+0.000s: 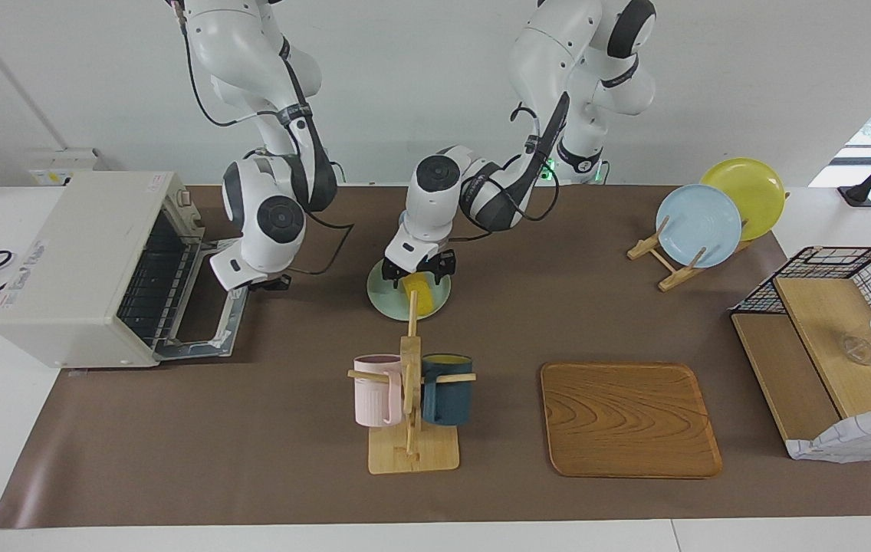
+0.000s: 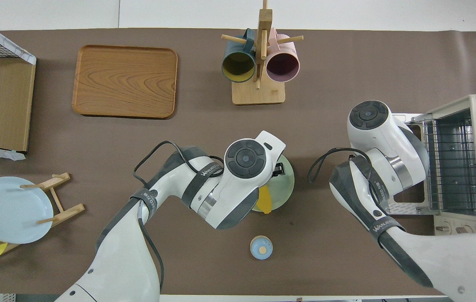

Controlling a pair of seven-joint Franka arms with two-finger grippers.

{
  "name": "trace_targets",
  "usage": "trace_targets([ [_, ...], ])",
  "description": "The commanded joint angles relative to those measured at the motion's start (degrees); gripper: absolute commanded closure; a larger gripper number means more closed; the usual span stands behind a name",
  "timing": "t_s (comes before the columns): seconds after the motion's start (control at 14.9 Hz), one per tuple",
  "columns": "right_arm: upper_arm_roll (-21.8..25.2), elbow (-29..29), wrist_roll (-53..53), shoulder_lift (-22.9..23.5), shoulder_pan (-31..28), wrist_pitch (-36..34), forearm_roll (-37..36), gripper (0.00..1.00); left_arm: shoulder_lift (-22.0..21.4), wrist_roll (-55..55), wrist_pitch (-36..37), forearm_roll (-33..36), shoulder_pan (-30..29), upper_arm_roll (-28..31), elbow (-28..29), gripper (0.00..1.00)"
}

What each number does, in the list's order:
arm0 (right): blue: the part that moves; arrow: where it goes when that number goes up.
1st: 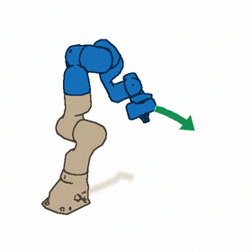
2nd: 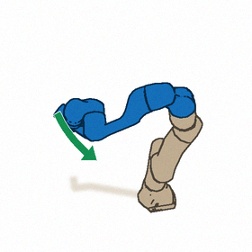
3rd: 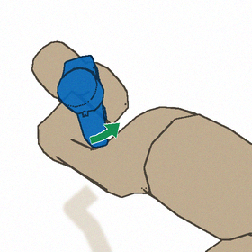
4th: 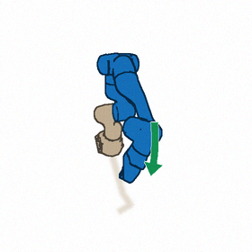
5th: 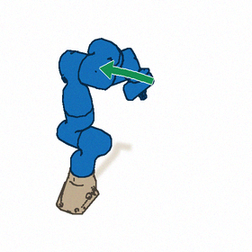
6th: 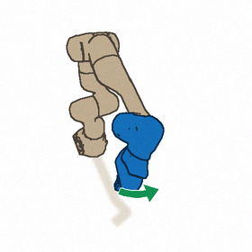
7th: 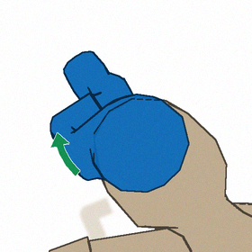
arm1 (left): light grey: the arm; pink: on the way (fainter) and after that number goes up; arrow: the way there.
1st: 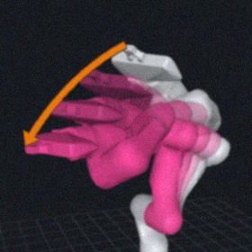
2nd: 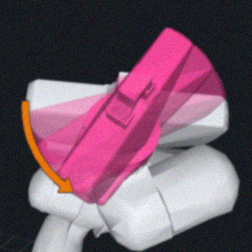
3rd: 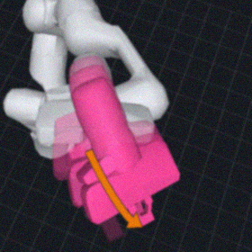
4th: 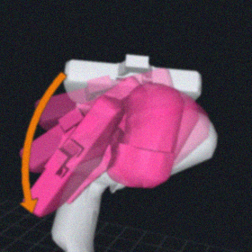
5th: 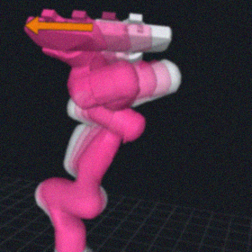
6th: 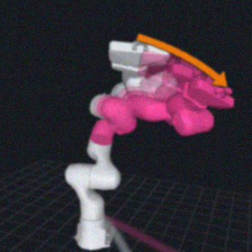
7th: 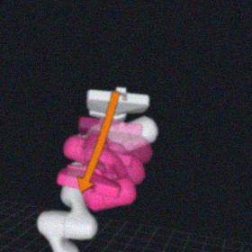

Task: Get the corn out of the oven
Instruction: 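Carry the corn with the left gripper to the wooden tray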

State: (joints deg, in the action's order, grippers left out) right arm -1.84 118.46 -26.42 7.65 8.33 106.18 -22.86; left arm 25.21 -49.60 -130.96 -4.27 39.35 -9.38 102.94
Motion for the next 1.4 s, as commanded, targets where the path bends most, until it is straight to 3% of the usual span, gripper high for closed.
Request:
trace_targets([
  [0.0, 0.43, -1.73, 10.48, -5.54, -6.12, -3.25, -1.41, 1.00, -0.07, -1.98, -1.58, -0.39, 1.34, 1.04, 0.86, 0.04],
  [0.07, 0.52, -2.35, 12.68, -6.42, -7.00, -4.66, -0.88, 1.00, -0.07, -2.16, -1.58, -0.39, 1.52, 1.04, 0.86, 0.20],
  [0.27, 0.52, -2.44, 17.35, -8.09, -10.51, -5.29, -0.78, 1.00, -0.07, -3.04, -1.58, -0.39, 1.52, 1.04, 0.95, 0.88],
  [0.33, 0.52, -2.53, 19.28, -8.44, -11.66, -5.29, -0.78, 1.00, -0.07, -3.04, -1.23, -0.39, 1.52, 1.04, 0.86, 1.00],
  [0.67, 0.70, -2.53, 25.26, -10.90, -13.69, -5.72, 0.97, 1.00, -0.33, -2.61, 4.89, 0.83, 0.03, 2.00, -3.69, 1.00],
  [0.87, 0.79, -3.40, 29.13, -13.09, -15.18, -7.04, 4.74, 1.00, -0.86, 2.12, 11.33, 3.66, -5.84, 3.67, -8.53, 1.00],
  [1.14, 0.61, -15.86, 31.95, -11.79, -15.36, -17.03, 10.99, 1.00, 0.18, 13.18, 15.54, 3.83, -15.51, 3.67, -14.58, 1.00],
  [1.34, 0.44, -23.17, 31.95, -11.17, -15.09, -23.55, 13.53, 1.00, 4.31, 23.29, 16.61, 3.75, -23.42, 3.76, -22.05, 1.00],
])
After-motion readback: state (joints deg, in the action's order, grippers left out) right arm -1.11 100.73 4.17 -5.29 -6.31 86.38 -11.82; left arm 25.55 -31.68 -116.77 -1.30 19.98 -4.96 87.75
